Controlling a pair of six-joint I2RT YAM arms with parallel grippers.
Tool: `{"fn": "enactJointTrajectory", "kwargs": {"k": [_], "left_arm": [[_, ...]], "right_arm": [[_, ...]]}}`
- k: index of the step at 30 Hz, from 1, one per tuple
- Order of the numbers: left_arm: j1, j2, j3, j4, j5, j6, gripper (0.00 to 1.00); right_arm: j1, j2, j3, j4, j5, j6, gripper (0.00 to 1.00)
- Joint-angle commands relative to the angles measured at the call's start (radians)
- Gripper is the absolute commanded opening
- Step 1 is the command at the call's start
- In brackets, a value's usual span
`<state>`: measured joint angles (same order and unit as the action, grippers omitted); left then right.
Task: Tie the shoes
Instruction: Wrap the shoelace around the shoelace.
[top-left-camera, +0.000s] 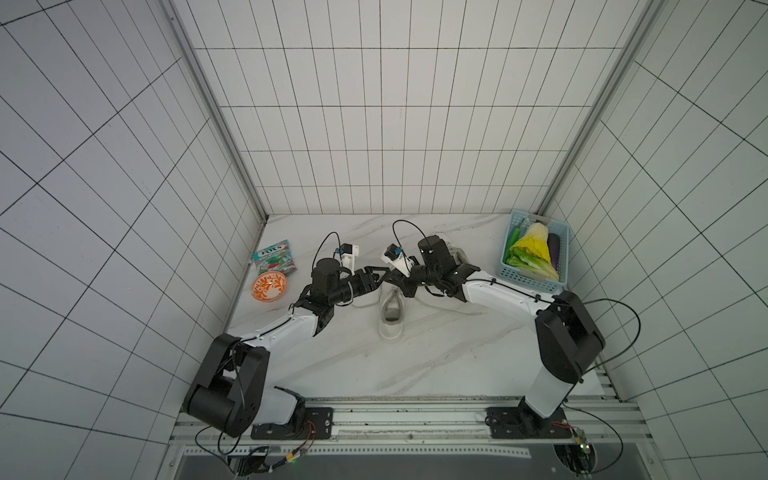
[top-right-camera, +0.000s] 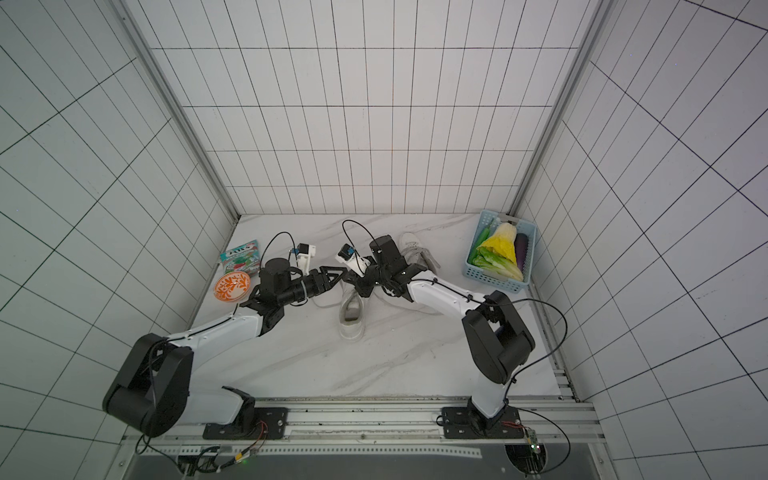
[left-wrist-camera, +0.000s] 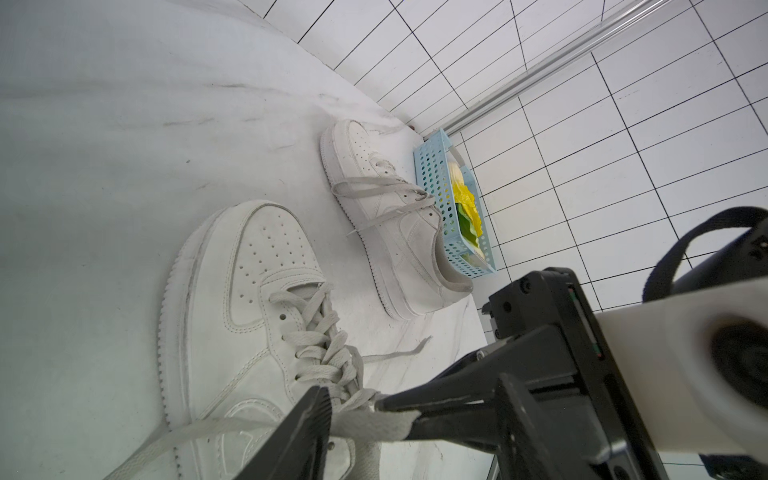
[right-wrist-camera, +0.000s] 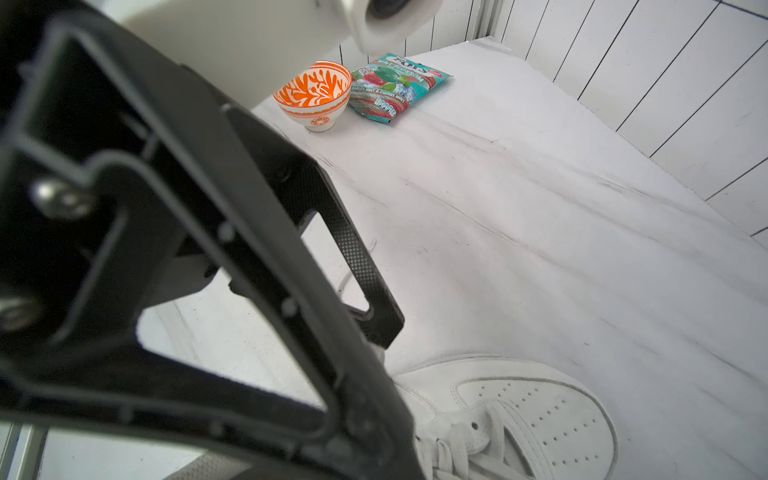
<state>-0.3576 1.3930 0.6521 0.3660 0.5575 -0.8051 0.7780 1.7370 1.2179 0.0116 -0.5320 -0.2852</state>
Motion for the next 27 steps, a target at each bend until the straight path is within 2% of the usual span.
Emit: {"fn": "enactJointTrajectory", "kwargs": {"k": [1,6,14,18,21,24,27], "left_arm": [[-0.003,0.032,0.029,0.012,-0.039,0.001,0.61],[-0.015,0.065,0.034,0.045,-0.015,-0.015,0.49],[-0.027,0.066,0.029,0.06,-0.005,-0.032,0.19],[-0.027,0.052,0.031,0.047,-0.01,-0.012,0.06],[-0.027,0.043,0.031,0.04,-0.014,0.005,0.01],[-0.029,0.04,0.028,0.041,-0.009,0.013,0.0],[-0.029,0.034,0.025,0.037,-0.008,0.032,0.0]], "right_arm": [[-0.005,-0.025,-0.025,0.03,-0.014,0.017,0.0],[-0.005,-0.022,-0.027,0.037,-0.003,0.023,0.0],[-0.005,-0.017,-0.021,0.043,0.025,0.046,0.0],[-0.007,-0.051,-0.024,0.02,0.068,0.065,0.16],[-0.017,-0.124,-0.052,-0.001,0.14,0.107,0.36],[-0.05,-0.247,-0.114,-0.046,0.24,0.206,0.52],[-0.113,-0.388,-0.187,-0.168,0.34,0.372,0.58]]}}
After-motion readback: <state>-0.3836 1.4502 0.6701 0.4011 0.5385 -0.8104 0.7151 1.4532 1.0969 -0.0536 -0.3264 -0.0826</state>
